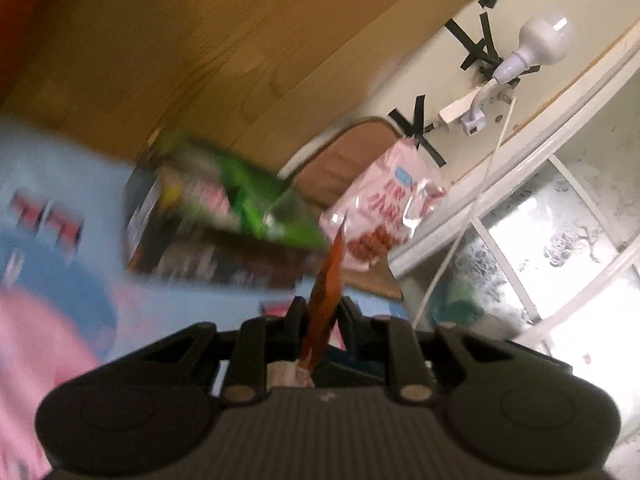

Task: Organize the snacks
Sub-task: 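Carry the red snack bag with the left tool into the box and release, then grasp the clear nut bag with yellow tab using the left tool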

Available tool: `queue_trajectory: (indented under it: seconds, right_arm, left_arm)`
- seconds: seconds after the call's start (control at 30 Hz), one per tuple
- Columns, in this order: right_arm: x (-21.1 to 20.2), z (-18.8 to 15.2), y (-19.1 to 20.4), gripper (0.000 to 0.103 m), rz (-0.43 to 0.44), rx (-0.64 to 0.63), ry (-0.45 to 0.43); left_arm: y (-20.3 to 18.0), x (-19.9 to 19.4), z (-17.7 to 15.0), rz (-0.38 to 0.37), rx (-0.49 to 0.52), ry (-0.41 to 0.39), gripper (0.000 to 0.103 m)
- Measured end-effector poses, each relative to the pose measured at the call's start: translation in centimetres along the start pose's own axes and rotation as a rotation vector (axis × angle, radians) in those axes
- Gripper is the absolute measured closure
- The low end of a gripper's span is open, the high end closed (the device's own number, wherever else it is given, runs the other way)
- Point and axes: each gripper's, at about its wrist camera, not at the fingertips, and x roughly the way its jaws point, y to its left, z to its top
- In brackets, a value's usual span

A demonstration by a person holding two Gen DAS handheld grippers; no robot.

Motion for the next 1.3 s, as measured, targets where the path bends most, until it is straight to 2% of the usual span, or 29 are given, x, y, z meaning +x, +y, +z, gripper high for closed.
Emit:
queue_trajectory:
  seconds: [0.13, 0.23, 0.3, 0.43, 0.5, 0.6, 0.7, 0.8, 0.87, 0.97, 1.07, 1.13, 1.23, 1.3]
  right_arm:
    - [1.1, 4.1, -2.2, 0.074, -0.077, 0.004, -0.08]
    - [2.3, 6.8, -4.1, 0.074, -0.14, 0.005, -0.129]
    - [3.4, 7.9, -5.3, 0.074, -0.179, 0.009, -0.132]
    - [5.7, 8.1, -7.0, 0.072, -0.295, -0.06, -0.121]
    - [6.2, 7.8, -7.3, 0.071, -0.365, -0.109, -0.129]
    - [4.9, 6.9, -8.0, 0.068, -0.364, -0.114, -0.142]
    - [3.3, 6.2, -8.1, 0.068, -0.356, -0.076, -0.169]
    - [0.7, 4.9, -8.3, 0.067, -0.312, -0.021, -0.169]
    - [-0.7, 3.5, -8.7, 0.066, -0.285, 0.021, -0.132]
    - [-1.3, 1.4, -9.2, 0.065, -0.269, 0.074, -0.055]
    - [-1.1, -0.3, -9.3, 0.065, -0.285, 0.086, 0.005]
    - [-0.4, -1.0, -9.3, 0.065, -0.285, 0.11, 0.048]
    - [-0.2, -1.8, -8.9, 0.064, -0.266, 0.126, 0.057]
    - [-0.2, -1.9, -8.2, 0.065, -0.248, 0.135, 0.075]
  left_arm:
    - [-0.7, 4.3, 4.2, 0.061, 0.057, -0.007, 0.078]
    - [-0.4, 7.5, 5.5, 0.133, 0.093, 0.003, 0.072]
    - [-0.3, 9.4, 6.0, 0.202, 0.126, -0.001, 0.069]
    - [-0.7, 12.7, 5.7, 0.366, 0.228, 0.004, 0.056]
    - [-1.1, 13.4, 5.0, 0.446, 0.297, -0.011, 0.044]
    - [-1.7, 12.7, 4.2, 0.52, 0.351, -0.039, 0.043]
    - [-2.3, 9.4, 3.0, 0.488, 0.352, -0.1, 0.043]
    - [-2.8, 5.6, 1.1, 0.418, 0.332, -0.134, 0.043]
    - [-2.7, 4.1, -0.6, 0.364, 0.286, -0.105, 0.043]
    - [-1.8, 3.7, -3.7, 0.306, 0.18, -0.01, 0.043]
    - [-0.4, 4.1, -6.4, 0.275, 0.071, 0.062, 0.043]
    - [0.5, 4.6, -7.5, 0.279, 0.014, 0.093, 0.043]
    - [1.4, 4.9, -8.6, 0.258, -0.034, 0.091, 0.047]
    - [1.5, 4.7, -8.6, 0.277, -0.047, 0.081, 0.056]
